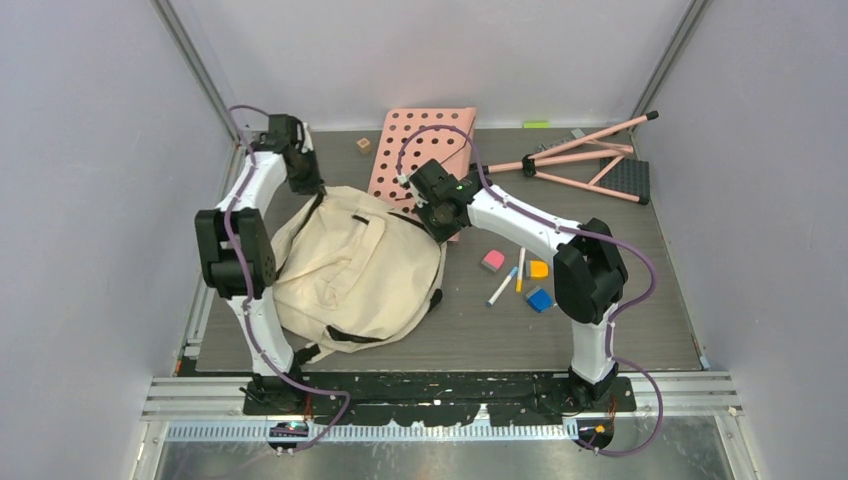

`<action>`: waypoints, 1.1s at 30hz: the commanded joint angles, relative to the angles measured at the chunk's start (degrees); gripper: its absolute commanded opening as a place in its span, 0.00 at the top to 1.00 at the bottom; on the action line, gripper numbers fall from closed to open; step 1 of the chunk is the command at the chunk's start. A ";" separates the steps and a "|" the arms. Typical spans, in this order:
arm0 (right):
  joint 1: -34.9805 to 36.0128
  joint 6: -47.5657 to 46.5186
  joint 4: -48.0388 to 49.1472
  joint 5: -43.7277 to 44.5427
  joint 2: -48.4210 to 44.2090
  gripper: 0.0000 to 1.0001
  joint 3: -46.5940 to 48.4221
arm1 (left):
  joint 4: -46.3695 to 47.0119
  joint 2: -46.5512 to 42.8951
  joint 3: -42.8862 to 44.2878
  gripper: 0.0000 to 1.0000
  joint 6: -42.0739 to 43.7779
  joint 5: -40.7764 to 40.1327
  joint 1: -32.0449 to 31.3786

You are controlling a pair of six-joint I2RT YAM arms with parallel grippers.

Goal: Pack the student bag
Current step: Zip the student bag at the center of the board.

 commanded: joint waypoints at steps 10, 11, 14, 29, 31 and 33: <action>-0.27 -0.10 -1.54 4.88 -2.36 0.99 2.75 | -3.80 -13.84 -11.67 1.00 -11.09 -15.01 13.04; -0.27 -0.10 -1.51 4.72 -2.04 0.99 3.51 | -4.34 -14.99 -12.89 1.00 -11.41 -16.13 13.89; -0.27 0.07 -1.19 3.83 -0.39 0.99 5.40 | -5.11 -18.61 -17.02 1.00 -11.68 -17.42 16.88; 0.52 0.78 0.89 -1.92 5.85 0.99 14.98 | -0.41 -29.76 -18.58 0.27 5.46 -8.24 11.93; 0.51 0.64 0.97 -2.01 5.93 0.99 15.19 | 3.10 -29.65 -18.13 0.27 8.11 -2.82 8.81; 0.47 0.27 0.71 -1.89 5.98 0.99 15.47 | 6.03 -28.40 -17.41 0.27 9.86 4.95 6.14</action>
